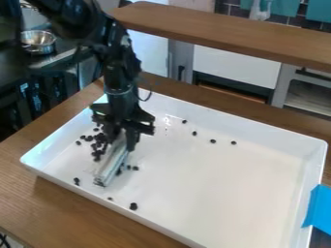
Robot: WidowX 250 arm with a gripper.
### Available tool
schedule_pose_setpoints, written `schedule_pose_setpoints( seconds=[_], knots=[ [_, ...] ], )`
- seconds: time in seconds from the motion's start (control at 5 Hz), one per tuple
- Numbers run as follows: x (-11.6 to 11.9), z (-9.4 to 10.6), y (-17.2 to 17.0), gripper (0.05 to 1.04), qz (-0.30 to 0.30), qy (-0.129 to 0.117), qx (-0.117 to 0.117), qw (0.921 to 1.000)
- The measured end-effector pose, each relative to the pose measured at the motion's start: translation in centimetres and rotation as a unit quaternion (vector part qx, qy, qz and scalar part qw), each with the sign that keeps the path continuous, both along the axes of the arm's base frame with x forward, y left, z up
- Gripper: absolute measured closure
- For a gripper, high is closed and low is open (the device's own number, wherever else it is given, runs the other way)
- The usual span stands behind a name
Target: Sweep into pile
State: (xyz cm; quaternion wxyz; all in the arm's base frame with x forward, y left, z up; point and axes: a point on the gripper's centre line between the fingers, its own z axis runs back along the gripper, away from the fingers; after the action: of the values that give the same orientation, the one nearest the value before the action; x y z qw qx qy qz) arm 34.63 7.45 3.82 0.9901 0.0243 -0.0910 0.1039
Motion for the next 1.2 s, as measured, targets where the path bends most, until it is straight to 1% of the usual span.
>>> schedule_pose_setpoints(
  seconds=[0.2,0.4,0.6,0.8,1.0,1.2],
  knots=[
    [0.5,-1.2,2.4,0.706,0.018,0.013,0.023,0.9995],
    [1.2,-0.7,4.1,0.706,0.032,0.011,0.022,0.9992],
    [0.6,0.9,1.9,0.706,0.043,0.021,-0.039,0.9981],
    [1.4,3.6,-2.8,0.706,0.053,-0.036,-0.040,0.9971],
    [1.5,3.6,-8.3,0.706,0.065,-0.044,0.005,0.9969],
    [1.3,2.4,-12.8,0.706,0.102,-0.030,0.031,0.9939]
  ],
)
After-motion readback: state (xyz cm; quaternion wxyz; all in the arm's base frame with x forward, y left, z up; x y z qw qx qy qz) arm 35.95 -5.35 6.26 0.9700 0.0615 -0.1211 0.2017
